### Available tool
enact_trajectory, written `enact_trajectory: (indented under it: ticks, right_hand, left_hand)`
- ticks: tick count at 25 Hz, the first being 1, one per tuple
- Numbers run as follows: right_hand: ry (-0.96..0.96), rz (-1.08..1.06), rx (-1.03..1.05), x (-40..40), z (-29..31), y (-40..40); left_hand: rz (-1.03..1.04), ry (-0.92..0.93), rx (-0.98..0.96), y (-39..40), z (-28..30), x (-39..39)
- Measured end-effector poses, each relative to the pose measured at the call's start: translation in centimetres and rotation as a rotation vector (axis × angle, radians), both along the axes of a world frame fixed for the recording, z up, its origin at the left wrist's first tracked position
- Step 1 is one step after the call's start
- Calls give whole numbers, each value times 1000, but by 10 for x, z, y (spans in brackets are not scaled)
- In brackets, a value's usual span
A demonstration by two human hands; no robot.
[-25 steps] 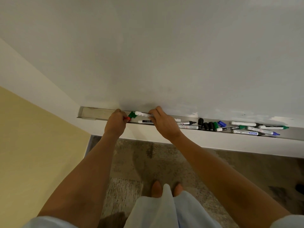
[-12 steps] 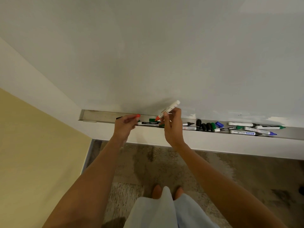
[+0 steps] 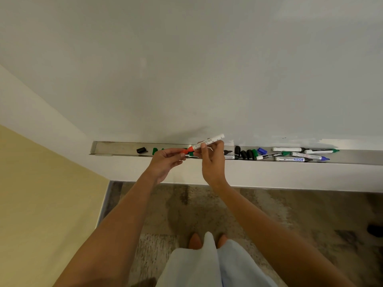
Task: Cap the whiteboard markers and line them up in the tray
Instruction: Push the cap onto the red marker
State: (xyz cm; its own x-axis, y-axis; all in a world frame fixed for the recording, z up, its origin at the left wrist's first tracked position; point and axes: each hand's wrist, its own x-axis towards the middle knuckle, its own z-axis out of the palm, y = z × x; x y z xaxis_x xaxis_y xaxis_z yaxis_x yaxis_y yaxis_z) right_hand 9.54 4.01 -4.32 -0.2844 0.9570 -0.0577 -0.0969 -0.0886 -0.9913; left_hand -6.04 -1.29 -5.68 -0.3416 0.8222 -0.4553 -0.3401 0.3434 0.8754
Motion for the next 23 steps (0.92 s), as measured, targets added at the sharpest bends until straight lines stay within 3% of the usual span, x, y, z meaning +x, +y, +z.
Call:
enact_trajectory:
  ticks: [4, 8, 11, 18, 23]
  right_hand:
    - [28, 10, -34, 7, 3, -6]
    - [161, -146, -69, 16, 7, -2]
    - [123, -183, -54, 21, 7, -2]
    - [52, -230, -11, 24, 7, -8]
    - [15, -135, -32, 22, 4, -10]
  left_hand:
    - [26, -53, 41, 3, 8, 9]
    - [93, -143, 48, -1, 7, 10]
    - [102, -174, 74, -3, 9, 10]
    - [8, -77, 73, -3, 14, 12]
    - [-41, 1, 43, -1, 15, 15]
